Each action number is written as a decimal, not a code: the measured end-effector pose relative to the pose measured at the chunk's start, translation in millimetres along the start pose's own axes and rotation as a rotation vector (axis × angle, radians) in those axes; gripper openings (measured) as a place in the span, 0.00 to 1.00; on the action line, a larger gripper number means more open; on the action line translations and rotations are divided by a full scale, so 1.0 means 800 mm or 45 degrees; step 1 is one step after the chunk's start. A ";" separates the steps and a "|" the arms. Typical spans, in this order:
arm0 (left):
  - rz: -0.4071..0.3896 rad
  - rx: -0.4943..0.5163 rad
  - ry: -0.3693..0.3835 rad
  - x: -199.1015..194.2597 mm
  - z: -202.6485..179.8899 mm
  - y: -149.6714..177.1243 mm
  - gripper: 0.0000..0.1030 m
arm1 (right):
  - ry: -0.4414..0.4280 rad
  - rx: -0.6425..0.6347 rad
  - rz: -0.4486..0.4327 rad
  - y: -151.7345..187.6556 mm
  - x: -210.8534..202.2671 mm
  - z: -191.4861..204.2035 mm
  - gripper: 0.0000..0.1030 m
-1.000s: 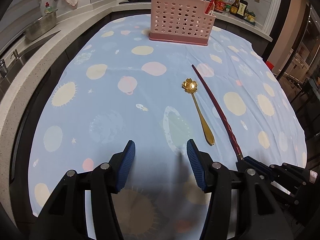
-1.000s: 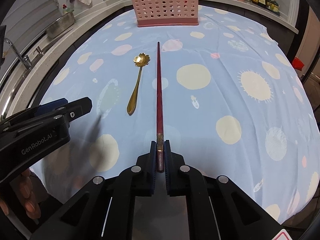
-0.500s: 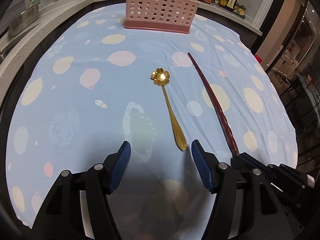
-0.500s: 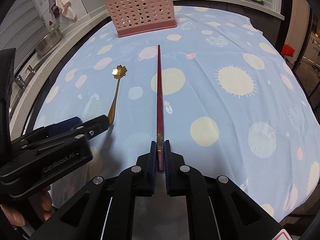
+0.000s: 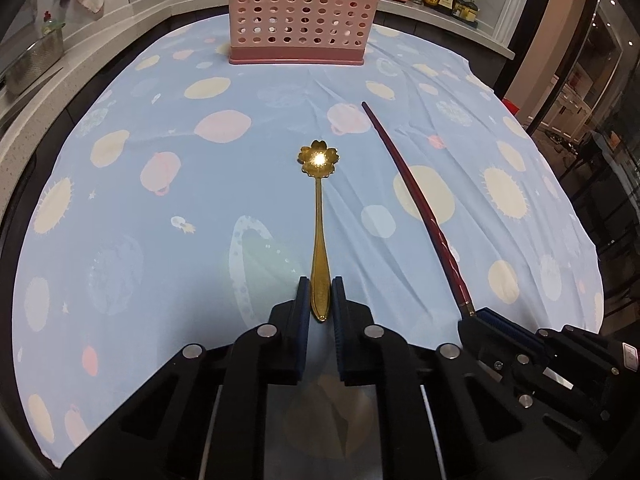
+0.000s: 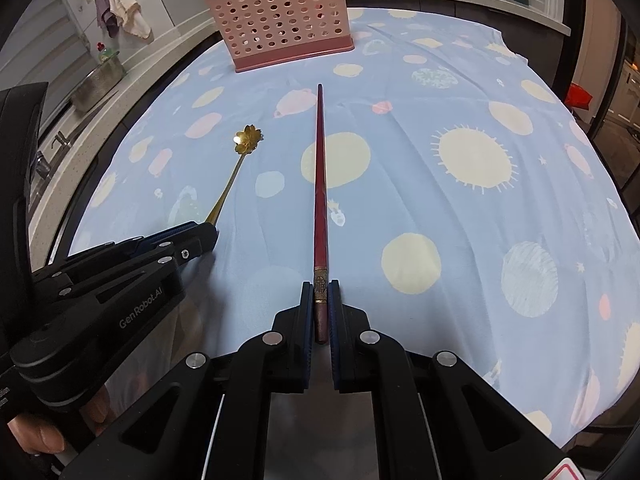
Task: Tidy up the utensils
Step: 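Lift the gold spoon with the left tool while the right tool carries the chopstick to the holder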
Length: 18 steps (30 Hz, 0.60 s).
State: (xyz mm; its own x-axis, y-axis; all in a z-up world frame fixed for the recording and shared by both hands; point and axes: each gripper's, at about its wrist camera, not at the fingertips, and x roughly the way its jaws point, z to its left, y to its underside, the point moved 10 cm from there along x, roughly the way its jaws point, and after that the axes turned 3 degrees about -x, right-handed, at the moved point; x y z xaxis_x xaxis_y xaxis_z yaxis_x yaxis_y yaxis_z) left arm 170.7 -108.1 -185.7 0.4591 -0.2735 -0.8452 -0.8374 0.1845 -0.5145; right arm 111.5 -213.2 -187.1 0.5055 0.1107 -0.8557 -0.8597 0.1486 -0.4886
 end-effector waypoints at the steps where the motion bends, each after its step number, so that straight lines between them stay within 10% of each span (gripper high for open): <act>1: 0.002 -0.008 0.006 -0.001 0.001 0.000 0.10 | -0.003 0.000 -0.002 0.000 -0.001 0.000 0.07; 18: -0.246 -0.108 0.070 -0.121 0.017 -0.066 0.01 | -0.081 0.003 -0.262 -0.074 -0.106 0.020 0.07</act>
State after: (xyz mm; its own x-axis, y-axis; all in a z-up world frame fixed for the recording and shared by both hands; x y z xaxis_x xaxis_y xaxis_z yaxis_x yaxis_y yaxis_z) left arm 174.9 -78.5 -78.8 0.5984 -0.3478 -0.7218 -0.7585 0.0442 -0.6501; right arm 120.8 -215.6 -82.6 0.6739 0.1396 -0.7255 -0.7378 0.1772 -0.6513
